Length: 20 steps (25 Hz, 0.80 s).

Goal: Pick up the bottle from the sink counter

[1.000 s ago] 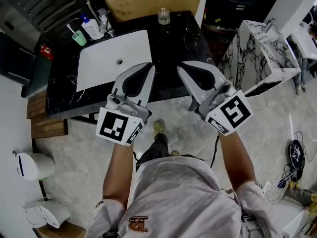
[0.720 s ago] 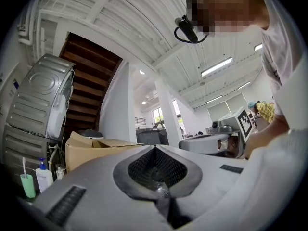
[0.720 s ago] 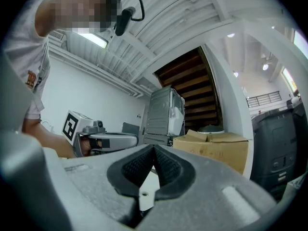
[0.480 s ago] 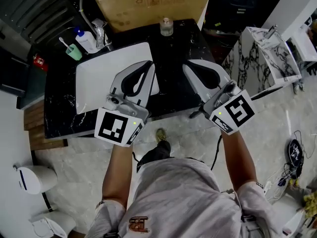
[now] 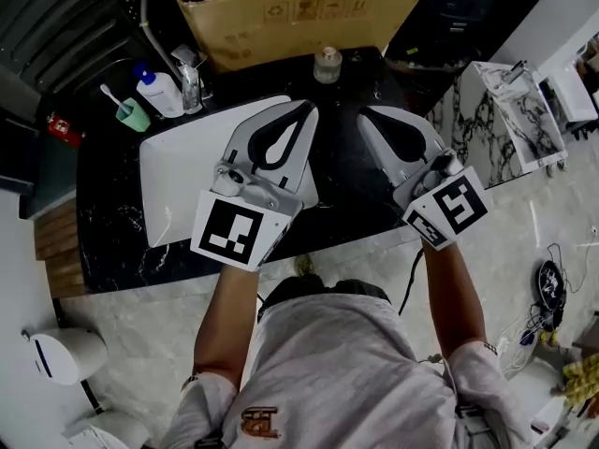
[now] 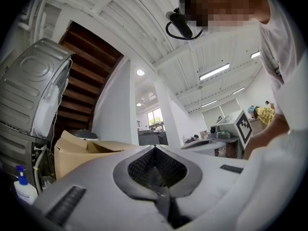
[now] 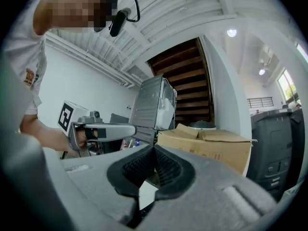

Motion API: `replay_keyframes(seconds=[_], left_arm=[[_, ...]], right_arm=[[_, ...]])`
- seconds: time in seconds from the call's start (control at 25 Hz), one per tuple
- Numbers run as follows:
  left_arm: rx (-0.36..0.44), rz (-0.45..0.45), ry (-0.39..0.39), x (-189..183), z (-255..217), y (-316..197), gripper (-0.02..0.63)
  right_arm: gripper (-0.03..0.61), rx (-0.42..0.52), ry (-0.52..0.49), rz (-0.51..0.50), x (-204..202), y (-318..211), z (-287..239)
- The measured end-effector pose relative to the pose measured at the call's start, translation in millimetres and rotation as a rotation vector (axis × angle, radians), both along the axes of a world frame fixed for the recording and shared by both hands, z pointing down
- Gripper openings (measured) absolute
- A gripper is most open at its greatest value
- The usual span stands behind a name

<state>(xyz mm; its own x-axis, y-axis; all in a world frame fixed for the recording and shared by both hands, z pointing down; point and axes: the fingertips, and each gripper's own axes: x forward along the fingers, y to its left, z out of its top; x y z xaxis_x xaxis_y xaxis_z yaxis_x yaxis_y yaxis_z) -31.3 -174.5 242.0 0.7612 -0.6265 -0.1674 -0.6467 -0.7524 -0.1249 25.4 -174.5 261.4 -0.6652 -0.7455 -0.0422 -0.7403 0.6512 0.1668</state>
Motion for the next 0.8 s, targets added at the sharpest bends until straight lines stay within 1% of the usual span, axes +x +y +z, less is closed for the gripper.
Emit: replay_keyframes(seconds=[0.12, 0.36, 0.56, 0.8], left_arm=[[-0.012, 0.002, 0.012, -2.4, 0.5, -16.7, 0.0], [0.0, 0.004, 0.053, 2.7, -9.1, -44.8, 0.0], [-0.002, -0.01, 0.043, 10.7, -8.5, -71.1, 0.0], [-0.02, -0.042, 0.028, 12.9, 0.8, -102.4, 0.0]], right_arm=[[0.002, -0.006, 0.003, 0.014, -0.7, -13.8, -0.5], [0.002, -0.016, 0.011, 0.03, 3.5, -41.6, -4.2], [0.003, -0.029, 0.025, 0.037, 9.6, -71.8, 1.5], [0.08, -0.074, 0.041, 0.034, 11.5, -113.4, 20.8]])
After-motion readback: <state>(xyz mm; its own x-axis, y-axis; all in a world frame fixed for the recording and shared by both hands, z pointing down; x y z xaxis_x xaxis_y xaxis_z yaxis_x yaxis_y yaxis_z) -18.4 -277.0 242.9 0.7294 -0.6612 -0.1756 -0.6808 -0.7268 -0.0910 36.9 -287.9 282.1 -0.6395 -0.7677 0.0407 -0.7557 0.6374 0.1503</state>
